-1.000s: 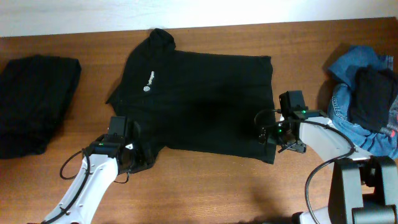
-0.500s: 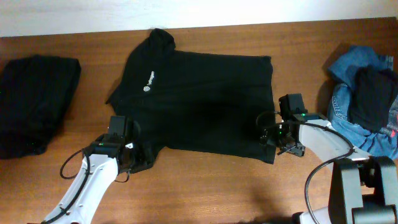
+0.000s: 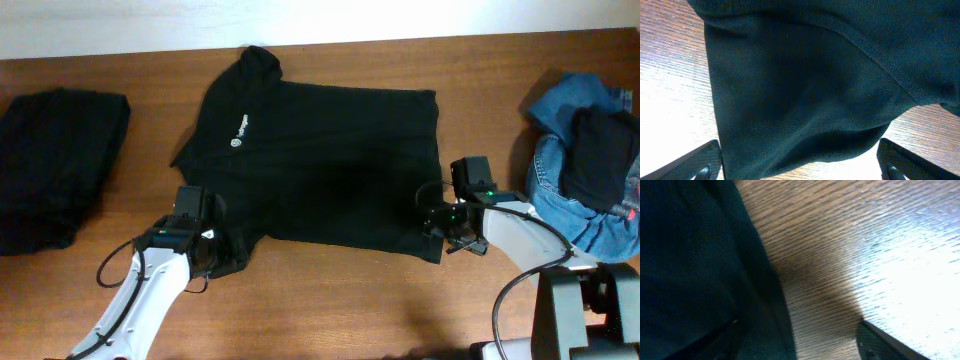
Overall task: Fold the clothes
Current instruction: 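Grasp the bottom hem corners with both grippers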
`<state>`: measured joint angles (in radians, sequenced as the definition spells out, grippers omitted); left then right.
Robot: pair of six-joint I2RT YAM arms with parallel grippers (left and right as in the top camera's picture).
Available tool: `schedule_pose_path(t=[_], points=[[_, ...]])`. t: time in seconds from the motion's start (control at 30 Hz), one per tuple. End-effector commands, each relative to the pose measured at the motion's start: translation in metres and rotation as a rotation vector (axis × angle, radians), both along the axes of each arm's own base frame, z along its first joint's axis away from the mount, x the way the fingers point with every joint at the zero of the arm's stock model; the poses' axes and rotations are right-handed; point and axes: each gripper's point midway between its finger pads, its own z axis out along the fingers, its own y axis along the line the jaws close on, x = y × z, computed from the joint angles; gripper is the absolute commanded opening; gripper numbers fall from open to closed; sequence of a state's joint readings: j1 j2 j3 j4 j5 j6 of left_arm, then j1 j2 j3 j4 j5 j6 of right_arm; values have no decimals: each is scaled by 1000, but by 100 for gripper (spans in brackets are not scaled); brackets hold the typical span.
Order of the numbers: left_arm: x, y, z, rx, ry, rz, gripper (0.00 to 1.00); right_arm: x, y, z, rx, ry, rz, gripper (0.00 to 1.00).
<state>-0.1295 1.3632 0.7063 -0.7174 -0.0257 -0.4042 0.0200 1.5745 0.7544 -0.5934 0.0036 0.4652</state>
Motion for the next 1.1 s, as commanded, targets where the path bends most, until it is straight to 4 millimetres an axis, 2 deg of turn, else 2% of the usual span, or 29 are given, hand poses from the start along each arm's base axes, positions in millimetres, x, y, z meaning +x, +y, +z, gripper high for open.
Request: schedule_pose_path(t=[0.0, 0.23, 0.4, 0.8, 1.07], points=[[-2, -1, -1, -8, 5, -13, 99, -38, 18, -28, 102, 135, 16, 75], [-2, -1, -1, -8, 4, -13, 99, -47, 19, -30, 109, 164, 53, 70], [-1, -1, -1, -8, 2, -13, 99, -43, 33, -28, 164, 135, 189, 70], [-2, -1, -1, -12, 3, -14, 99, -36, 61, -28, 156, 92, 314, 71], [-2, -3, -1, -18, 6, -15, 99, -40, 54, -29, 121, 115, 249, 71]])
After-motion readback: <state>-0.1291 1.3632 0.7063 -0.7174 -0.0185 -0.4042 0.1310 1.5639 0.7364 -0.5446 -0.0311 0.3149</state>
